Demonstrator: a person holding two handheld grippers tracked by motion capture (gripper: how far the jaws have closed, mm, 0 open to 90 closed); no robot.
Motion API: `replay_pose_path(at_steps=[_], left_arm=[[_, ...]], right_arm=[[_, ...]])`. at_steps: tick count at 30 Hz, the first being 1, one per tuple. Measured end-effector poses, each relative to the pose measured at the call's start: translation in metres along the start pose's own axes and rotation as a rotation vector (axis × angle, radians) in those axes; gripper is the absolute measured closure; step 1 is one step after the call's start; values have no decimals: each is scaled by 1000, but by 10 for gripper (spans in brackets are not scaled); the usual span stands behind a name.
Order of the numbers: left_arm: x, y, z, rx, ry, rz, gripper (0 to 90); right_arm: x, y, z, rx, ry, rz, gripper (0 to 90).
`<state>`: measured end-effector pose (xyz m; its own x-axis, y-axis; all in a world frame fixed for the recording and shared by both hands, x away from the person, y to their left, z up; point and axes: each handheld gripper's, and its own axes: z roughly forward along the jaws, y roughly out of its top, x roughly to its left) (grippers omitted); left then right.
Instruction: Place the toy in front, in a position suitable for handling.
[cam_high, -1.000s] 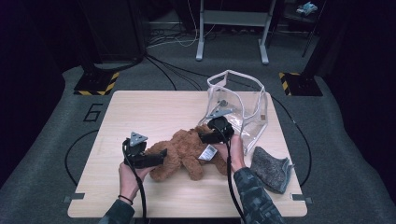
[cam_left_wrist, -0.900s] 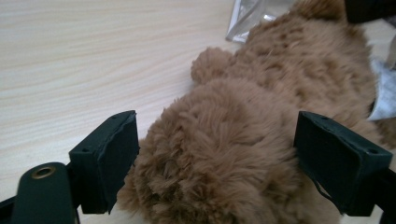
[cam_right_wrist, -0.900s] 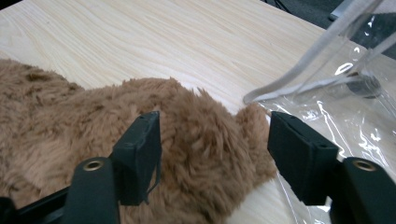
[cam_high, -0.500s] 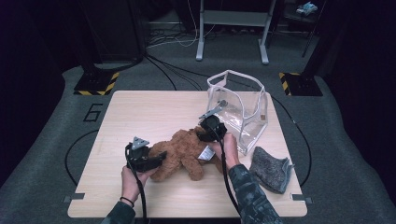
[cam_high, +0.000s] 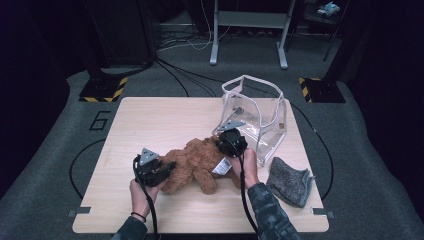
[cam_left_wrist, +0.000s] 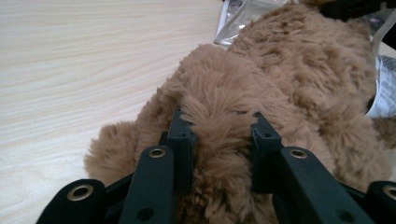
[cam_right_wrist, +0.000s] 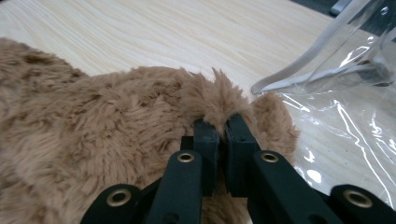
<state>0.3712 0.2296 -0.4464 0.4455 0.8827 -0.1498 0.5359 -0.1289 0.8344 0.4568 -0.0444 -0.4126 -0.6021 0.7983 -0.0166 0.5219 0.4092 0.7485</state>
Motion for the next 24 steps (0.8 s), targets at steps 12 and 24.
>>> replay_pose_path(at_steps=[12, 24], left_arm=[[10, 11, -14, 35, -149, -11, 717], [6, 6, -6, 93, -220, -7, 699]], right_arm=[[18, -10, -63, -60, 6, 3, 857], [26, -50, -81, 0, 13, 43, 849]])
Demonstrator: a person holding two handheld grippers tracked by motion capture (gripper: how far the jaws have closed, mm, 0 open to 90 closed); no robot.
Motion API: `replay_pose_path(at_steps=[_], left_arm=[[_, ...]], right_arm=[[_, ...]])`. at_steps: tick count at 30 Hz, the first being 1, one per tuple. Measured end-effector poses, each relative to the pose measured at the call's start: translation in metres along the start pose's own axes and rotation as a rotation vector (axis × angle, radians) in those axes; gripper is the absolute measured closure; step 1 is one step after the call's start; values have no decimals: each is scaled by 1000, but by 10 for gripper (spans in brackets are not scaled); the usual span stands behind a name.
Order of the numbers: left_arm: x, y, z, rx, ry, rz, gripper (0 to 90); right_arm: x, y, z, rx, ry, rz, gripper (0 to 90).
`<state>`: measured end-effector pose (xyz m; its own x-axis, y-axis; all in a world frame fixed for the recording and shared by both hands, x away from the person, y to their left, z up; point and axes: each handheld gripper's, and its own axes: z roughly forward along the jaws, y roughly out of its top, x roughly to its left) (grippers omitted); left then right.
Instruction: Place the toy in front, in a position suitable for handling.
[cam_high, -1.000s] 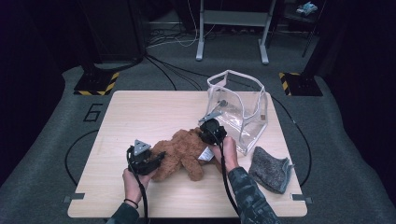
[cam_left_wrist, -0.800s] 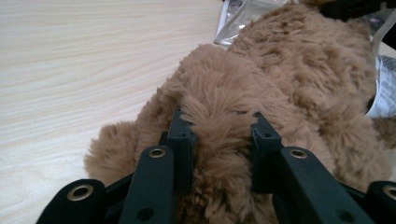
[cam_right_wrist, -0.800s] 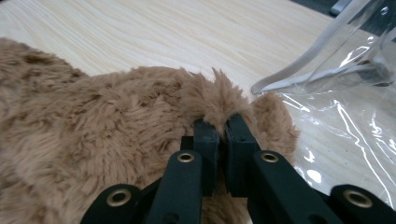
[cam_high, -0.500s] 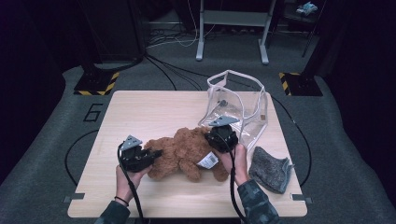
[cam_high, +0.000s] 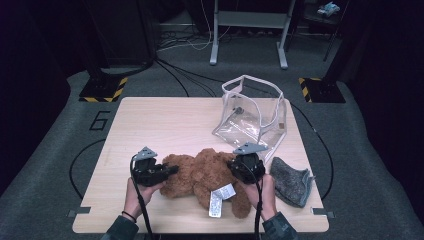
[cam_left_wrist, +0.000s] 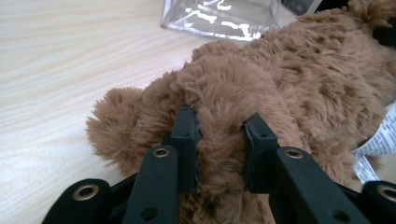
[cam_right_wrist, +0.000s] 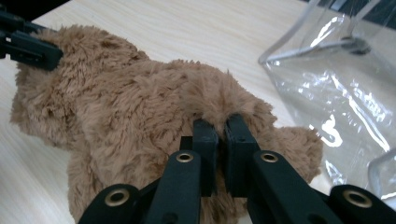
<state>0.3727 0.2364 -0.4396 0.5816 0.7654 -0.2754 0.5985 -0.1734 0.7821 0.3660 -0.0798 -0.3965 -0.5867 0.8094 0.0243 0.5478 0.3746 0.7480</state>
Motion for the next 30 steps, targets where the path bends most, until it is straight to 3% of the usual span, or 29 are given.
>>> replay_pose_path(at_steps=[2, 5, 7, 8, 11, 15, 18, 24, 25, 28, 30], left_arm=[[0, -2, 3, -8, -13, -19, 666], [-2, -1, 5, 3, -5, 4, 598], [-4, -1, 5, 4, 3, 8, 542], [-5, -1, 5, 5, 18, 8, 471], [-2, -1, 2, 5, 24, -16, 334], [-2, 0, 0, -6, 36, -28, 237], [-4, 4, -3, -16, 52, -34, 204], [-8, 9, -3, -11, 71, -13, 191], [-10, 10, 0, 1, 80, -1, 183], [-11, 10, 5, 28, 92, 29, 182], [-14, 9, 11, 51, 95, 42, 186]], right_arm=[[-3, -10, 8, 14, -15, 8, 832], [-9, -17, 14, 22, -8, 31, 779], [-16, -22, 15, 21, -5, 53, 608], [-20, -24, 13, 13, -6, 63, 525], [-29, -27, 5, -13, -15, 92, 353], [-45, -35, -9, -53, -50, 121, 217], [-59, -41, -16, -63, -81, 149, 191], [-75, -44, -17, -67, -149, 173, 223], [-83, -41, -13, -62, -174, 192, 254], [-89, -35, -9, -63, -186, 211, 256], [-98, -20, 0, -67, -222, 238, 253]])
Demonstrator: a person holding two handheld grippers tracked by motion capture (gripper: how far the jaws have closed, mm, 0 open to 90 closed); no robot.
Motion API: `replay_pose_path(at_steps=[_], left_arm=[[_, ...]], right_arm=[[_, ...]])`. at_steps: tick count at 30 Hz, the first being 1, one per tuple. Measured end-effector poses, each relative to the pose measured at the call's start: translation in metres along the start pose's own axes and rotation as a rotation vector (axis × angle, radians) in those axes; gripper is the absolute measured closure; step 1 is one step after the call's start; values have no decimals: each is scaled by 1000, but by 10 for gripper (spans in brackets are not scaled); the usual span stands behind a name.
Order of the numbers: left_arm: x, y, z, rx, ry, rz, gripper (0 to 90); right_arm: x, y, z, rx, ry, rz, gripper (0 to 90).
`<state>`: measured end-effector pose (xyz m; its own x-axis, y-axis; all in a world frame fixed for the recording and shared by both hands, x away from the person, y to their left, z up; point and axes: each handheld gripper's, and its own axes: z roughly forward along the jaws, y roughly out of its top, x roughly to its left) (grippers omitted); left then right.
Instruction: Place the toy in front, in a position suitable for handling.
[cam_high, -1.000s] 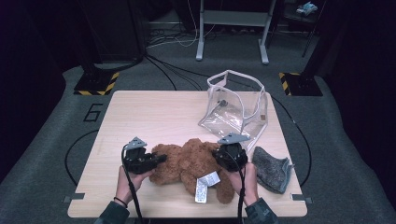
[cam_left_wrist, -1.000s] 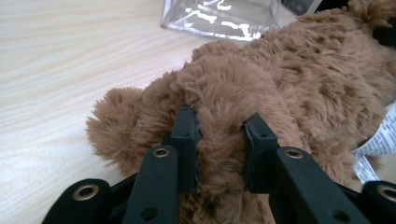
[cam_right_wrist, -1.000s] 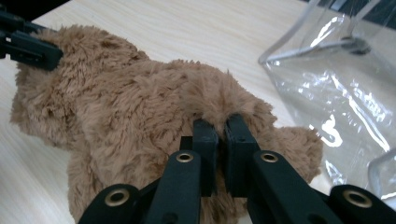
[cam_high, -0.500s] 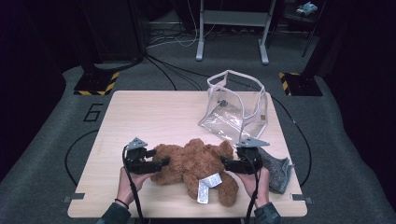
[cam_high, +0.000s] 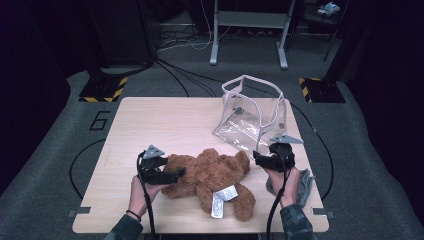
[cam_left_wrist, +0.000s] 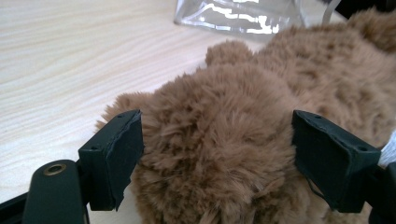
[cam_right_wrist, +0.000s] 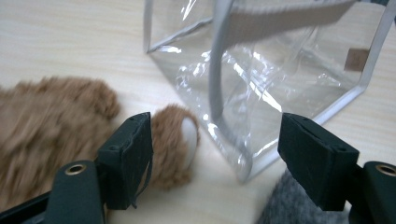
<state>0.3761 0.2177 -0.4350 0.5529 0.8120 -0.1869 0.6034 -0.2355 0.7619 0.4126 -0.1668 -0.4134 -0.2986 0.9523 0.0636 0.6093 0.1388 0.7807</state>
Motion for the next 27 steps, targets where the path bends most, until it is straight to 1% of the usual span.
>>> replay_pose_path(at_steps=[1, 2, 3, 4, 5, 6, 7, 8, 10, 11, 12, 13, 14, 15, 16, 17, 18, 19, 20, 21, 23, 24, 25, 27], left_arm=[[-1, -1, 2, 2, -3, 5, 186], [0, -2, 5, 9, -5, 3, 208], [0, -2, 5, 9, -5, 3, 220], [1, -4, 7, 17, -11, -4, 223], [1, -4, 7, 17, -11, -4, 225], [2, -5, 8, 22, -15, -15, 225], [3, -5, 8, 24, -20, -17, 225], [4, -6, 9, 26, -24, -18, 225], [6, -8, 10, 23, -35, -25, 225], [6, -8, 10, 23, -35, -25, 225], [8, -9, 10, 28, -44, -31, 225], [8, -9, 11, 30, -49, -30, 224], [8, -9, 11, 30, -49, -30, 224], [9, -10, 11, 29, -49, -23, 224], [9, -10, 11, 30, -51, -21, 224], [9, -10, 12, 38, -60, -17, 224], [10, -10, 12, 44, -63, -18, 223], [10, -10, 12, 44, -63, -18, 223], [11, -11, 14, 49, -73, -18, 223], [11, -11, 14, 50, -76, -20, 222], [11, -12, 15, 43, -75, -27, 222], [11, -12, 15, 43, -75, -27, 222], [12, -12, 15, 44, -78, -29, 222], [12, -13, 15, 42, -79, -31, 222]], right_arm=[[0, 0, 0, 0, 0, 0, 253], [1, 10, 7, -8, -17, 2, 232], [1, 10, 7, -8, -17, 2, 232], [5, 17, 14, -11, -50, 9, 197], [5, 17, 14, -11, -50, 9, 197], [6, 20, 18, -13, -68, 9, 172], [9, 25, 28, 2, -102, 20, 154], [10, 26, 32, -7, -115, 30, 175], [8, 26, 38, -15, -128, 56, 277], [8, 26, 38, -15, -128, 56, 277], [5, 25, 42, -29, -141, 87, 407], [3, 25, 44, -30, -139, 93, 443], [3, 25, 44, -30, -139, 93, 443], [0, 24, 45, -31, -141, 104, 473], [-4, 23, 46, -28, -115, 125, 517], [-6, 23, 47, -33, -96, 127, 553], [-6, 24, 48, -22, -85, 118, 562], [-6, 24, 48, -22, -85, 118, 562], [-6, 25, 48, -18, -84, 106, 600], [-6, 26, 48, -18, -80, 104, 616], [-6, 27, 49, -11, -87, 86, 661], [-6, 27, 49, -11, -87, 86, 661], [-7, 29, 49, -4, -84, 85, 697], [-8, 31, 49, -2, -93, 67, 741]])
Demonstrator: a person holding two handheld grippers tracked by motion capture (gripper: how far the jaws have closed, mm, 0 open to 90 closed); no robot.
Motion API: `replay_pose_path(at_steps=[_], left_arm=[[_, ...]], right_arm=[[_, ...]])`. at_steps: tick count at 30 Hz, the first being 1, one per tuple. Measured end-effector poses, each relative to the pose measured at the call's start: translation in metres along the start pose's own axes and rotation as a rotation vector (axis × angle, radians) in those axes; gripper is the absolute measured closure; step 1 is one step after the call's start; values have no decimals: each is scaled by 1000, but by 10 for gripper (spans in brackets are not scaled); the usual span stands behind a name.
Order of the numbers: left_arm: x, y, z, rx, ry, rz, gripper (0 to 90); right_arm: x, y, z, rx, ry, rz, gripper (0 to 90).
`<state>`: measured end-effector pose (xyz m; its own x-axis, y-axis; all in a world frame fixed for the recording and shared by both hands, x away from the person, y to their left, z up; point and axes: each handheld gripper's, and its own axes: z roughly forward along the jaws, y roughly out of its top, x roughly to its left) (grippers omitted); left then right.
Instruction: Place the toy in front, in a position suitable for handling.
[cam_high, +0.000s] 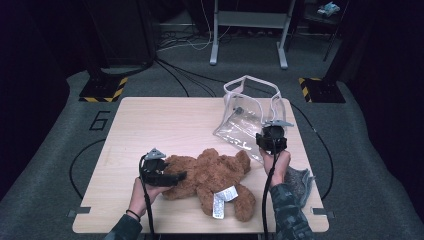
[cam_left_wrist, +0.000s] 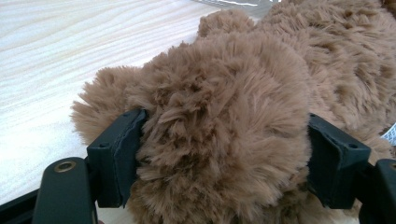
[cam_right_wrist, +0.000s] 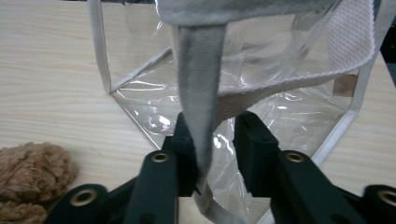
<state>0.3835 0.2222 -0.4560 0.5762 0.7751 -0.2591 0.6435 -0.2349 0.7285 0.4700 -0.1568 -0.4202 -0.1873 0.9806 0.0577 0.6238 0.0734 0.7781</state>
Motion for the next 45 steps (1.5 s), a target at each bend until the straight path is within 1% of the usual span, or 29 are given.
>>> replay_pose_path(at_steps=[2, 3, 5, 6, 7, 8, 9, 10, 11, 14, 16, 19, 22, 26, 29, 31, 32, 33, 34, 35, 36, 37, 38, 39, 40, 41, 43, 44, 45], left_arm=[[0, 0, 0, 0, -1, -3, 223], [1, 0, -1, 6, -8, 1, 224], [1, -1, 0, 3, -10, 1, 225], [1, -1, 0, 4, -13, 2, 225], [1, -1, 0, 11, -23, 4, 225], [1, -1, 0, 11, -23, 4, 225], [2, -2, 0, 14, -27, 6, 225], [2, -2, 0, 14, -27, 6, 225], [2, -2, 0, 17, -30, 8, 225], [2, -1, 0, 19, -32, 18, 225], [2, -2, -1, 21, -33, 20, 226], [1, -2, -1, 21, -33, 15, 226], [1, -2, -1, 27, -37, 22, 227], [1, -3, -2, 24, -34, 16, 227], [0, -3, -2, 26, -33, 15, 227], [0, -2, -2, 27, -33, 17, 228], [0, -2, -2, 28, -32, 21, 227], [0, -2, -2, 28, -32, 21, 227], [0, -2, -2, 29, -33, 18, 227], [0, -2, -2, 27, -33, 13, 227], [0, -2, -2, 23, -32, 14, 227], [0, -2, -2, 23, -32, 14, 225], [0, -2, -2, 22, -33, 11, 225], [0, -2, -2, 17, -35, 12, 218], [-1, -2, -3, 17, -35, 14, 216], [-1, -2, -3, 17, -35, 14, 211], [-1, -2, -5, 9, -40, 5, 203], [0, -2, -6, -8, -51, -9, 190], [1, -2, -7, -11, -58, -9, 182]], right_arm=[[0, 1, 0, -1, -5, -6, 760], [-2, 3, 1, 2, -3, -36, 796], [-2, 4, 1, 2, -4, -47, 805], [-3, 5, 2, 3, 8, -61, 816], [-5, 5, 4, 3, 35, -69, 840], [-5, 5, 4, 3, 35, -69, 840], [-9, 3, 6, 1, 79, -70, 851], [-9, 3, 6, 1, 79, -70, 851], [-11, 2, 7, -1, 111, -72, 854], [-11, 2, 8, 4, 126, -83, 855], [-11, 2, 9, 9, 150, -105, 855], [-11, 0, 4, 6, 189, -111, 859], [-15, -2, 0, 3, 196, -128, 860], [-20, -3, -4, 21, 204, -138, 860], [-26, -4, -9, 36, 211, -171, 860], [-30, -5, -11, 35, 212, -173, 860], [-31, -5, -11, 33, 216, -160, 859], [-31, -5, -11, 33, 216, -160, 859], [-35, -7, -11, 31, 225, -135, 821], [-35, -7, -11, 29, 228, -125, 765], [-35, -8, -12, 34, 219, -120, 683], [-35, -8, -12, 34, 219, -120, 683], [-34, -8, -13, 32, 188, -120, 578], [-35, -11, -15, 32, 190, -102, 498], [-36, -12, -16, 29, 182, -98, 447], [-36, -12, -16, 29, 182, -98, 447], [-38, -18, -20, 29, 175, -81, 345], [-41, -25, -25, 20, 150, -85, 251], [-42, -28, -26, 21, 149, -78, 211]])
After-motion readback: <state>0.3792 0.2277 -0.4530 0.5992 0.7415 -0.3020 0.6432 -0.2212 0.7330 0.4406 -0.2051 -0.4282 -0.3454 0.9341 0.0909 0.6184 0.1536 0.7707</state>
